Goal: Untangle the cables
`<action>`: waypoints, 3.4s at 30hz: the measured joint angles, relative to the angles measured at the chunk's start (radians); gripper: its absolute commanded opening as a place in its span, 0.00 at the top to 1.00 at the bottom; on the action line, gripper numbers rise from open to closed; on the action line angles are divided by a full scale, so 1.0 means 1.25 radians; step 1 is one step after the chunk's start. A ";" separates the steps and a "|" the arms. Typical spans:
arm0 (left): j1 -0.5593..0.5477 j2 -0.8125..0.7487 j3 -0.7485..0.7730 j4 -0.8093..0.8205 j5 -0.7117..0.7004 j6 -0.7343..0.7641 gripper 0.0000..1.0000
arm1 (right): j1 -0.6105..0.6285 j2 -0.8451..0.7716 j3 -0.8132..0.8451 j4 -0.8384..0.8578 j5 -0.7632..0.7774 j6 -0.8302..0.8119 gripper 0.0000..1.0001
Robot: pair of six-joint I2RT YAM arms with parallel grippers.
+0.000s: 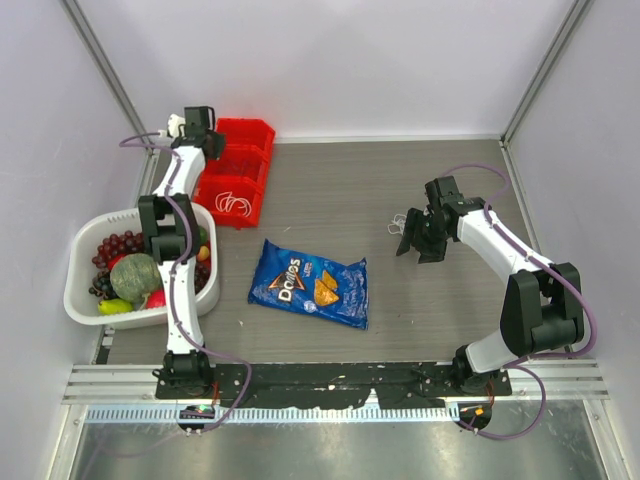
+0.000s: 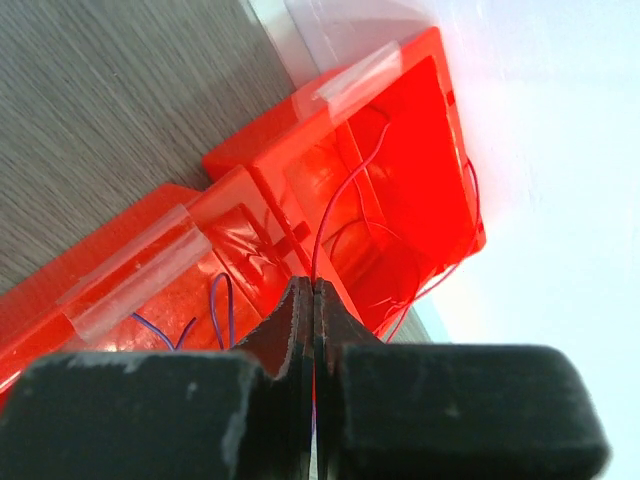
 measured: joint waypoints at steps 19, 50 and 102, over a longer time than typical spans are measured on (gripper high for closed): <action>-0.007 -0.125 -0.009 0.121 -0.010 0.161 1.00 | 0.000 0.000 0.000 0.000 0.000 0.000 0.37; -0.006 -0.295 -0.174 0.241 0.005 0.200 1.00 | 0.000 0.000 0.000 0.001 -0.002 0.000 0.37; -0.073 0.108 0.117 0.096 -0.091 0.232 0.81 | 0.000 0.000 -0.006 0.005 -0.002 0.001 0.37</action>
